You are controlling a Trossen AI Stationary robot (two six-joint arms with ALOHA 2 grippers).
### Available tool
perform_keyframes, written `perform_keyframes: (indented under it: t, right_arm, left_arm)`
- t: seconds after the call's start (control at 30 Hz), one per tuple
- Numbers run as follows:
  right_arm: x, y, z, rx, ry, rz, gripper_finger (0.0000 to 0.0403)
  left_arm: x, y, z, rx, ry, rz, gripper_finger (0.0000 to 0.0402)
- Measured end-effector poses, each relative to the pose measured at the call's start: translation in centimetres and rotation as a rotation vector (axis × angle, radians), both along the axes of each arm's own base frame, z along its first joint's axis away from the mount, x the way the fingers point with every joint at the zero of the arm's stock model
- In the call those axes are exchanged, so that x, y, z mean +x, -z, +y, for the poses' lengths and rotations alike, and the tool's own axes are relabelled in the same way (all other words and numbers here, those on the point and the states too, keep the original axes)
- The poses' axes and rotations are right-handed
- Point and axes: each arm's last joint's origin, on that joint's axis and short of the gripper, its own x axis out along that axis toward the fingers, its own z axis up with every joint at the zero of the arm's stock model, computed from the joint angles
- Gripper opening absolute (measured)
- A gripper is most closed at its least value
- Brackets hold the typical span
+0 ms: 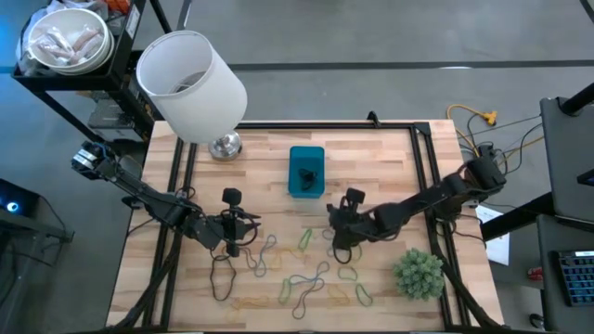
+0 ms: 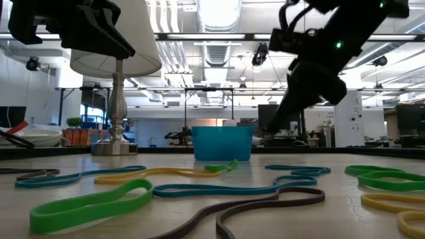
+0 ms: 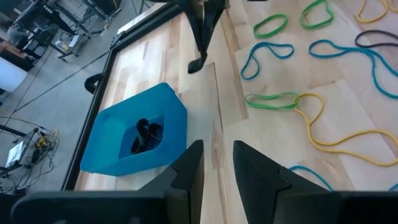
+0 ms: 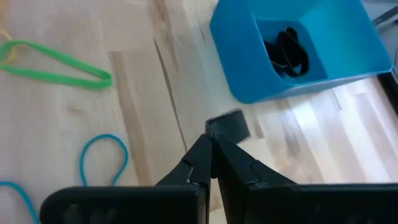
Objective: Pick and place rubber bands into bin
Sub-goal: Put the black rubber band into the blue bin
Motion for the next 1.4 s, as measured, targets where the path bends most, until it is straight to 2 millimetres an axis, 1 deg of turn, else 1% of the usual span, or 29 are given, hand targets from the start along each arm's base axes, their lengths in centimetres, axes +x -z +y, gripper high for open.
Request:
perform_keyframes:
  t: [0.23, 0.43, 0.6, 0.73, 1.03, 1.23, 1.4]
  right_arm:
    - [0.4, -2.2, 1.4, -0.054, -0.015, -0.011, 0.0009]
    - [0.8, -4.7, 2.2, -0.102, -0.02, -0.008, 0.0009]
    - [1.3, -7.1, 2.5, -0.121, -0.018, -0.011, 0.0009]
    - [1.5, -8.7, 2.6, -0.127, -0.025, -0.005, 0.0009]
    - [2.2, -11.0, 2.7, -0.173, -0.106, -0.006, 0.0009]
    - [2.8, -11.8, 2.0, -0.205, -0.132, -0.005, 0.0009]
    - [3.8, -11.8, 0.0, -0.219, -0.107, -0.017, 0.0009]
  left_arm:
    - [0.0, 0.0, 0.0, -0.001, 0.0, -0.002, 0.007]
    - [0.0, 0.0, 0.0, -0.001, 0.0, -0.002, 0.007]
    - [0.0, 0.0, 0.0, -0.001, -0.001, -0.001, 0.007]
    - [0.0, 0.0, 0.0, -0.001, -0.001, -0.001, 0.007]
    - [0.0, 0.0, 0.0, -0.001, -0.001, -0.002, 0.007]
    - [0.0, 0.0, 0.0, -0.002, -0.001, -0.003, 0.007]
    - [0.1, -0.1, 0.0, -0.009, -0.001, -0.016, 0.007]
